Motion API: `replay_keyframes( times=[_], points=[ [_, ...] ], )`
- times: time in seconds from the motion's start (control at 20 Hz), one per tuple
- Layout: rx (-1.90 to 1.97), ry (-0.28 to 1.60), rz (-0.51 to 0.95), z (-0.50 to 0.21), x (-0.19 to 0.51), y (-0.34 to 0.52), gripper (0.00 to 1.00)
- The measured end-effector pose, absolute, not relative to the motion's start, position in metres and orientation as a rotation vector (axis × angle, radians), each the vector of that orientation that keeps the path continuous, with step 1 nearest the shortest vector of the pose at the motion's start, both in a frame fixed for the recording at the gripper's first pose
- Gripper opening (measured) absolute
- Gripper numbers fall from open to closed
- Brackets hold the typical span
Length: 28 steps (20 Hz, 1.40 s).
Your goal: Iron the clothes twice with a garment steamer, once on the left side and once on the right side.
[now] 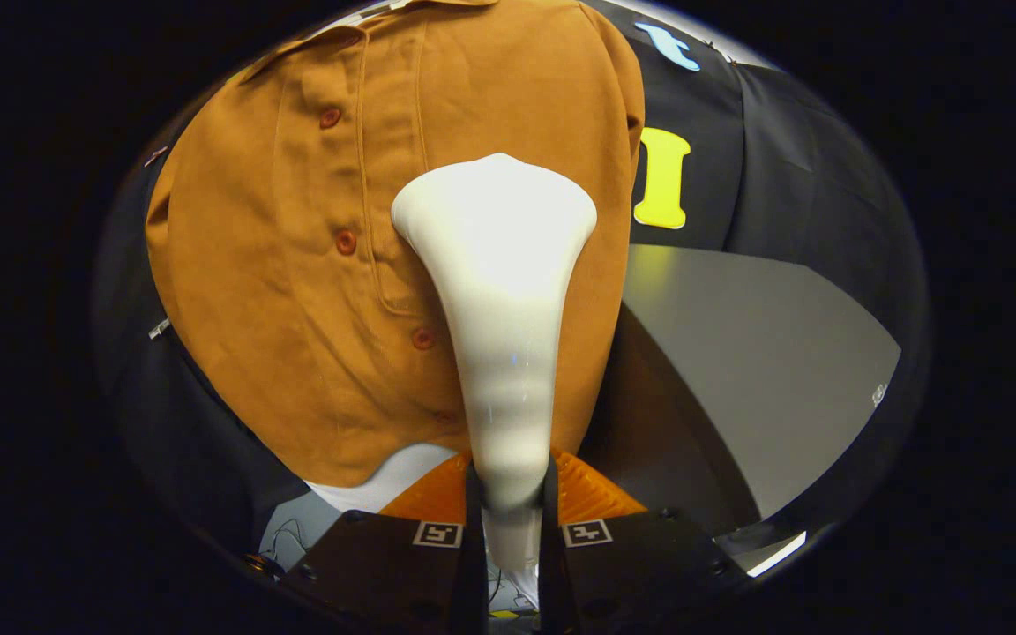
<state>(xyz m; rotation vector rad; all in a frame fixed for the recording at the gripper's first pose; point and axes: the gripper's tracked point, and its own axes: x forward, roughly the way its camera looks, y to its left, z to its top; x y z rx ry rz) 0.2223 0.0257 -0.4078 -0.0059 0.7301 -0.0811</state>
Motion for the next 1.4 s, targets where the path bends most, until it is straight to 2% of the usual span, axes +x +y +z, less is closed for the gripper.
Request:
replay_keyframes(
  times=[0.4,0.7,0.95,1.4],
  points=[
    [-0.002,0.886,-0.09,-0.478,0.186,0.029,0.26],
    [-0.012,0.905,-0.091,-0.477,0.158,0.028,0.26],
    [0.006,0.824,-0.064,-0.439,0.14,0.04,0.26],
    [-0.019,0.572,-0.025,-0.315,0.145,0.083,0.26]
  ],
)
